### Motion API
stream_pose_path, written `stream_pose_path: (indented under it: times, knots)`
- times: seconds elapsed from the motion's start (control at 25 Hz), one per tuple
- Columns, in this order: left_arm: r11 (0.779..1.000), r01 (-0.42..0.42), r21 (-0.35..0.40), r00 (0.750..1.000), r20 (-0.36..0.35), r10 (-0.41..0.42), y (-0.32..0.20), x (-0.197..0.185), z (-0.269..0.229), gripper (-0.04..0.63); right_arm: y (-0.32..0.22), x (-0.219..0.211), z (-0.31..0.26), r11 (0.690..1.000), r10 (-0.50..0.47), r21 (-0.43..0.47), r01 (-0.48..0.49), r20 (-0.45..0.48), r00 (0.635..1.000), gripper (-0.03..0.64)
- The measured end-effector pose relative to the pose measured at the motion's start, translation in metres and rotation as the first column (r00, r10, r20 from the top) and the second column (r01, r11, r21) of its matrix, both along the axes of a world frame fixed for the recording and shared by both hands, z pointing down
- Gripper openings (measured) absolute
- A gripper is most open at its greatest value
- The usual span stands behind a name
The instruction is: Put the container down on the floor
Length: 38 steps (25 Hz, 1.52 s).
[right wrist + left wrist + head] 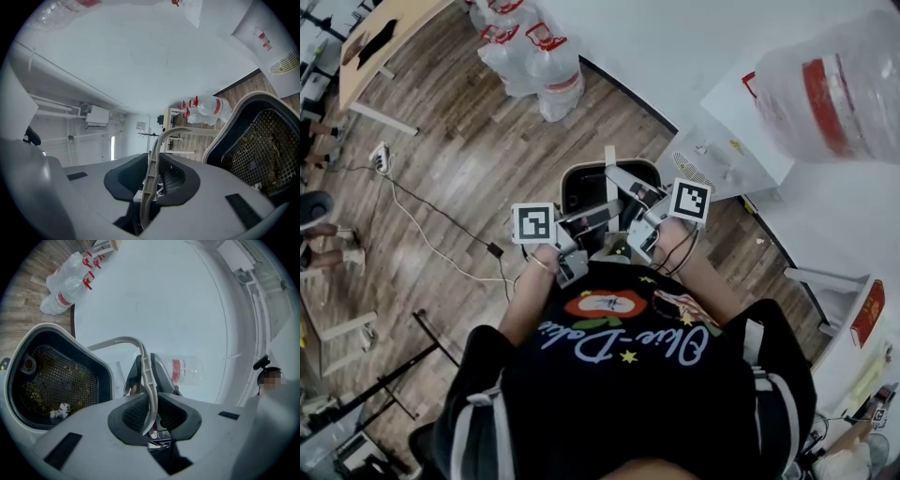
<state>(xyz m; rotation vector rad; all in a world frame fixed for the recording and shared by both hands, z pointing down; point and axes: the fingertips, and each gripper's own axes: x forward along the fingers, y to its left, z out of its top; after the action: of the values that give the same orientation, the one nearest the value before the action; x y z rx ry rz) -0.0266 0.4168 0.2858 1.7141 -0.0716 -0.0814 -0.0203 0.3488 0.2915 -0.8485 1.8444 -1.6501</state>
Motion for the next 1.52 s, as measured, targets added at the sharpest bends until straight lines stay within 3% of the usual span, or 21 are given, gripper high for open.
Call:
stream_pose_path:
  times: [0.24,0.52,0.96,1.24,1.32,1.44,1.52]
  knots:
    - [0.999,-0.047,-0.015,0.999,0.014,0.047,-0.004,0.0,0.004,0.054,-0.006,0.004,0.003,0.999,0.05,0.017,-0.05,-0.008,0.999,0.067]
    - [0.996,-0.084,-0.041,0.996,0.039,0.085,-0.072,-0.009,0.006,0.054,-0.073,-0.002,0.003,0.996,0.083,-0.028,-0.083,0.005,0.997,0.067]
    - [0.989,-0.138,-0.044,0.99,0.029,0.139,-0.119,-0.035,0.009,0.054,-0.118,-0.024,0.006,0.99,0.135,-0.045,-0.136,-0.012,0.991,0.067]
    - [0.986,-0.158,-0.059,0.987,-0.03,0.157,-0.179,-0.08,0.0,0.054,-0.179,-0.07,0.003,0.986,0.158,-0.053,-0.16,-0.036,0.987,0.067]
    - [0.985,-0.163,-0.06,0.987,-0.007,0.163,-0.174,-0.077,0.003,0.054,-0.173,-0.065,0.003,0.985,0.167,-0.047,-0.168,-0.034,0.985,0.067]
    - [0.984,-0.179,0.009,0.979,0.098,0.177,-0.179,-0.085,0.019,0.054,-0.173,-0.064,0.005,0.982,0.182,-0.042,-0.183,-0.025,0.983,0.067]
    - [0.983,-0.182,-0.009,0.982,0.059,0.182,-0.184,-0.088,0.014,0.054,-0.18,-0.07,0.006,0.981,0.187,-0.042,-0.188,-0.027,0.982,0.067]
